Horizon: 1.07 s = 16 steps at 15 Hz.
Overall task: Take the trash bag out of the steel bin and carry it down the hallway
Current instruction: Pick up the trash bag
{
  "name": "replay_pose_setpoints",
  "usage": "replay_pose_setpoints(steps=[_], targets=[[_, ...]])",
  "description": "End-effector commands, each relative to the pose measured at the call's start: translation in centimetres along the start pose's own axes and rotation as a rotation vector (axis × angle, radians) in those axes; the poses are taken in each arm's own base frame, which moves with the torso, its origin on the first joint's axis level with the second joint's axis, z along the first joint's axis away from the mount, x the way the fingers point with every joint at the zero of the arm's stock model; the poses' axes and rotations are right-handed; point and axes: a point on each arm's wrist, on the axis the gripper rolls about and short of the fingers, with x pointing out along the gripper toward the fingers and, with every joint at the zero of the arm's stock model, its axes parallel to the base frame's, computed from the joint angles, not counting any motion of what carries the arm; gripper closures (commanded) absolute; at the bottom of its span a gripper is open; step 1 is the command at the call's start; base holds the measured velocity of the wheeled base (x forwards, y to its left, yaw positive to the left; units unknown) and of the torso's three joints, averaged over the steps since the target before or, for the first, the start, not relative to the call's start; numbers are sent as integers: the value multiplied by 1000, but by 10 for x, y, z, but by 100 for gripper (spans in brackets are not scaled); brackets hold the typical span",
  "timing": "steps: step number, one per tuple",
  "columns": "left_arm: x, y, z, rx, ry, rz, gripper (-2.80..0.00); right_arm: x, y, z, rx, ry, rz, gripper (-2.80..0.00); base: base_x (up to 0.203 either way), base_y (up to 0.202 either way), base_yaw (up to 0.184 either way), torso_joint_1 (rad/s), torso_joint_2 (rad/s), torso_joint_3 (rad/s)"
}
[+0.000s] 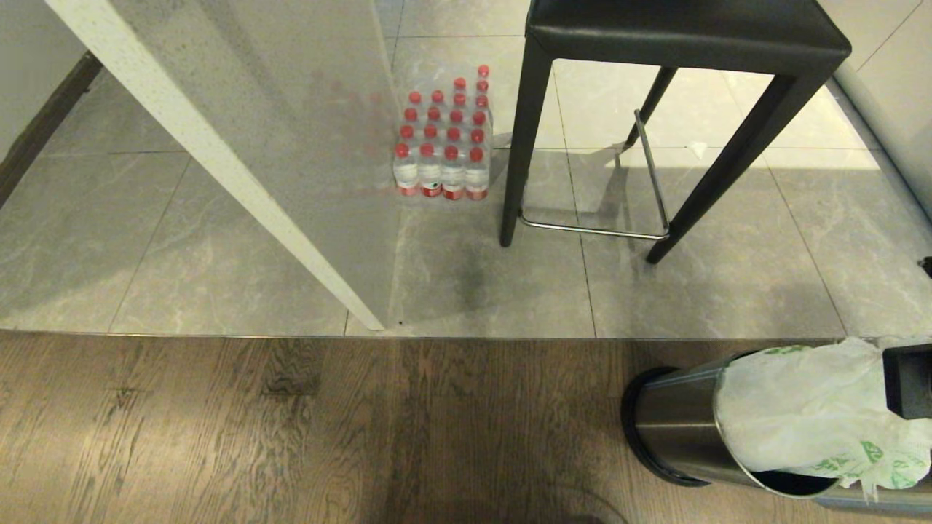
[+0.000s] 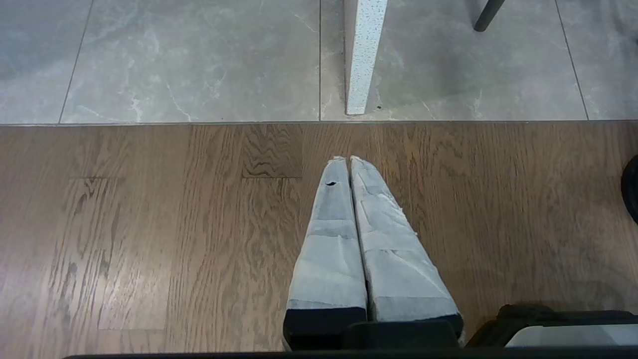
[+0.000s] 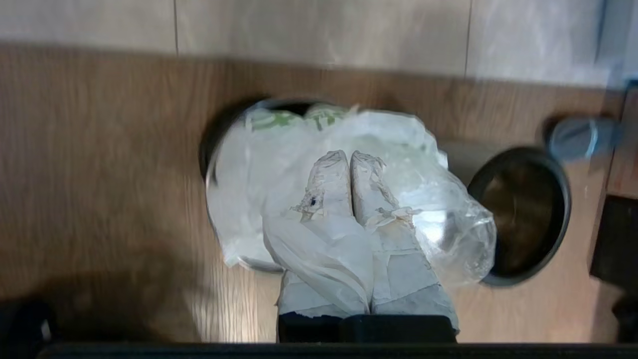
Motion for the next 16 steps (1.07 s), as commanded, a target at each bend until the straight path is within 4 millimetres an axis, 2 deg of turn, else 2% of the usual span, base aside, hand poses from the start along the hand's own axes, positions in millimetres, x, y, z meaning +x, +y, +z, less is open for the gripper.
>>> replay_pose_setpoints(steps=[1, 7, 16], targets=[[0, 0, 0, 0, 0, 0, 0, 3, 3, -3, -14, 19, 3, 0, 0, 0, 0, 0, 0, 0], [0, 0, 0, 0, 0, 0, 0, 3, 3, -3, -14, 19, 3, 0, 0, 0, 0, 2, -95, -99], [0, 0, 0, 0, 0, 0, 0, 3, 3, -3, -14, 19, 3, 0, 0, 0, 0, 0, 0, 0]])
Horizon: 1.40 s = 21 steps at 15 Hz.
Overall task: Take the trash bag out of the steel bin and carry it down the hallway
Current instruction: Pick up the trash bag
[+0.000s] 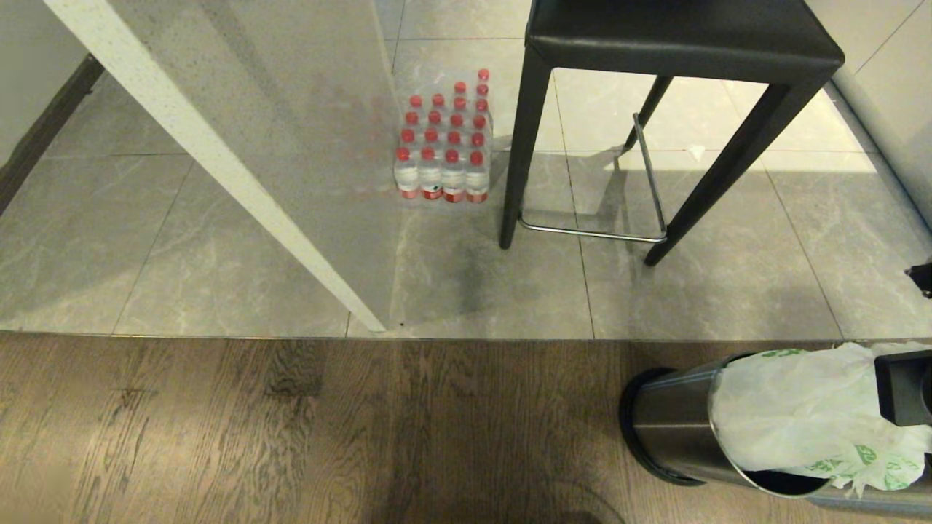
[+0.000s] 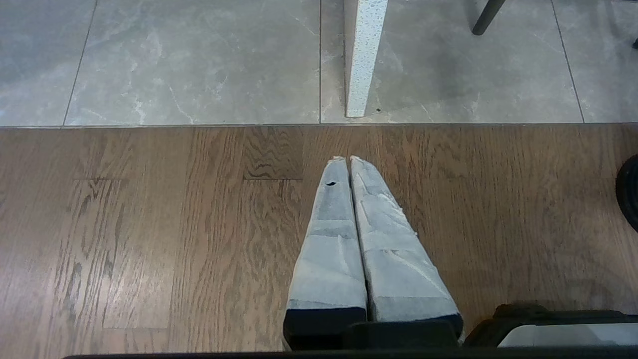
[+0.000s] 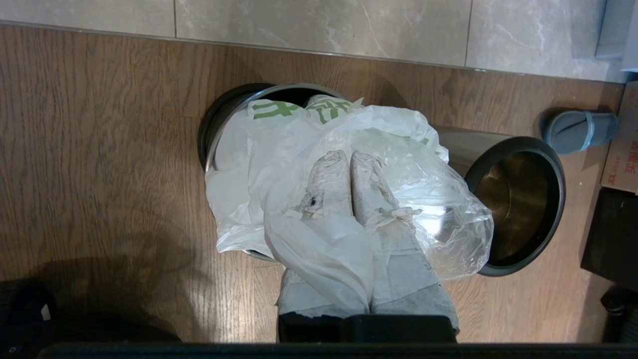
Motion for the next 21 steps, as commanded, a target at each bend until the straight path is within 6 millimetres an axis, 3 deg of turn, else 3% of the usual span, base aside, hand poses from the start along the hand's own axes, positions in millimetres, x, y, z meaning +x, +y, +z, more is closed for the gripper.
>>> replay_pose_setpoints(steps=[1, 21], targets=[[0, 0, 0, 0, 0, 0, 0, 0, 0, 0, -1, 1, -2, 0, 0, 0, 0, 0, 0, 0], [0, 0, 0, 0, 0, 0, 0, 0, 0, 0, -1, 1, -2, 0, 0, 0, 0, 0, 0, 0]])
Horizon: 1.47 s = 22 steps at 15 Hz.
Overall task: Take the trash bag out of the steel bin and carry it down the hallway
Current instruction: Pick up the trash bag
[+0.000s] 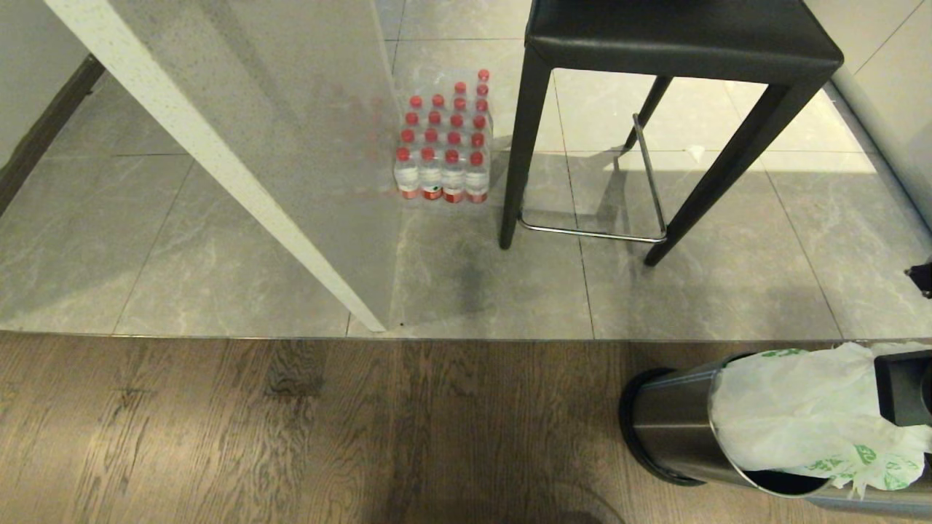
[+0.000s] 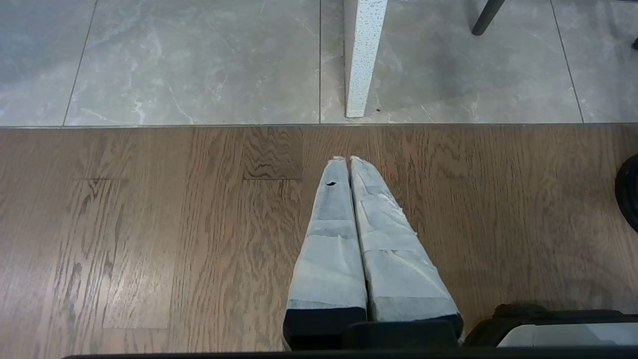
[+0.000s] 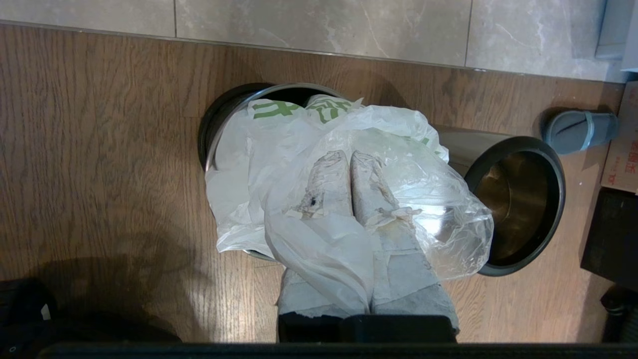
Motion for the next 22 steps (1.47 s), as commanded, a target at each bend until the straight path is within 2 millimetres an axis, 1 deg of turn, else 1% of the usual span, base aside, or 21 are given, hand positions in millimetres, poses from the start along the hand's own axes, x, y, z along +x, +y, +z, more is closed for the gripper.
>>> replay_pose_setpoints(steps=[1, 22], targets=[[0, 0, 0, 0, 0, 0, 0, 0, 0, 0, -1, 0, -2, 0, 0, 0, 0, 0, 0, 0], [0, 0, 0, 0, 0, 0, 0, 0, 0, 0, -1, 0, -2, 0, 0, 0, 0, 0, 0, 0]])
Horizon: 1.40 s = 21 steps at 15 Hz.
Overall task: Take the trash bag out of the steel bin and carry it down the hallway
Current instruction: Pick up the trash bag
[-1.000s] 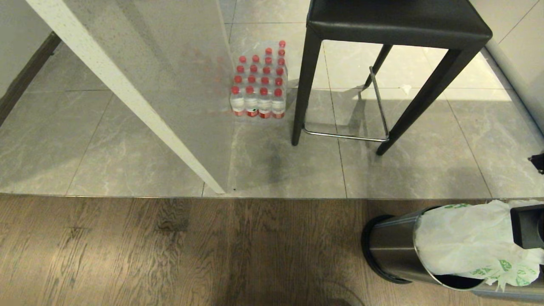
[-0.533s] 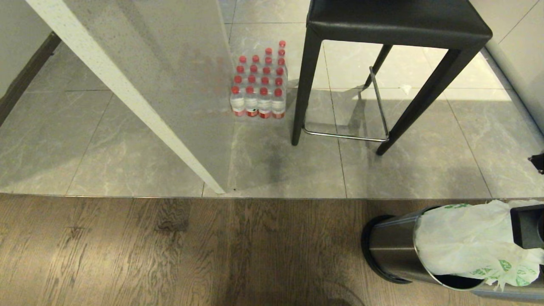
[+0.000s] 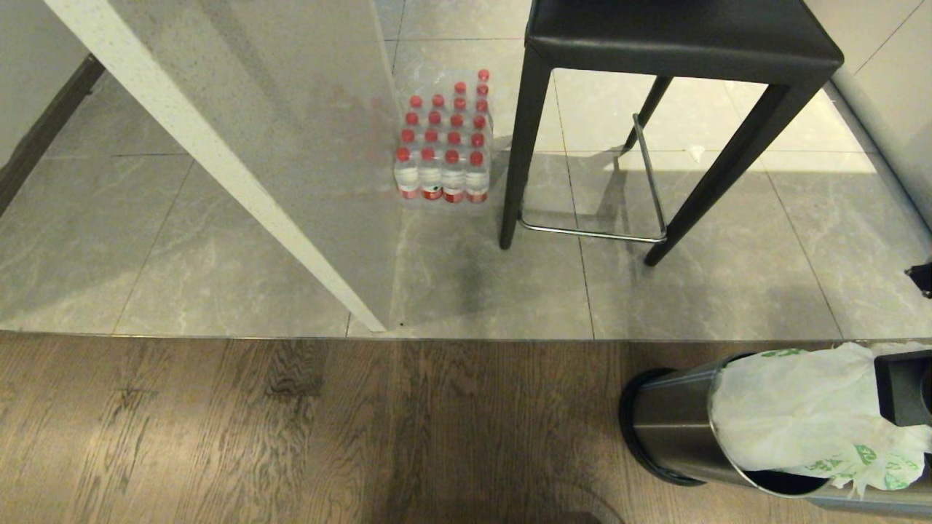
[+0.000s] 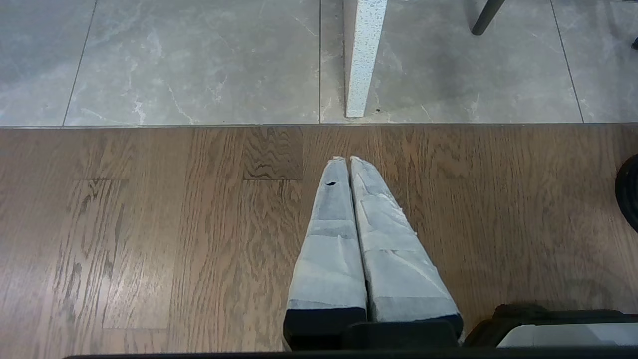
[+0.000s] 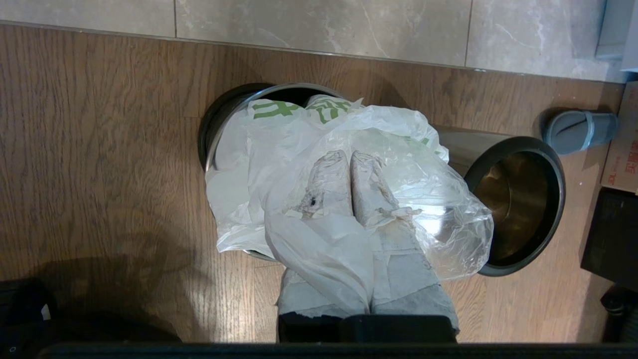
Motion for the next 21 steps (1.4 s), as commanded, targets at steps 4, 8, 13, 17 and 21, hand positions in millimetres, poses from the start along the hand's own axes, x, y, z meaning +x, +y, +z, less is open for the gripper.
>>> replay_pose_setpoints(steps=[4, 8, 13, 17, 21], targets=[[0, 0, 0, 0, 0, 0, 0, -1, 0, 2, 1, -8, 1, 0, 0, 0, 0, 0, 0, 0], [0, 0, 0, 0, 0, 0, 0, -1, 0, 2, 1, -8, 1, 0, 0, 0, 0, 0, -30, -30], [0, 0, 0, 0, 0, 0, 0, -1, 0, 2, 1, -8, 1, 0, 0, 0, 0, 1, -16, -16], [0, 0, 0, 0, 0, 0, 0, -3, -3, -4, 19, 29, 0, 0, 0, 0, 0, 0, 0, 0], [0, 0, 0, 0, 0, 0, 0, -66, -39, -61, 128, 53, -14, 0, 0, 0, 0, 0, 0, 0]])
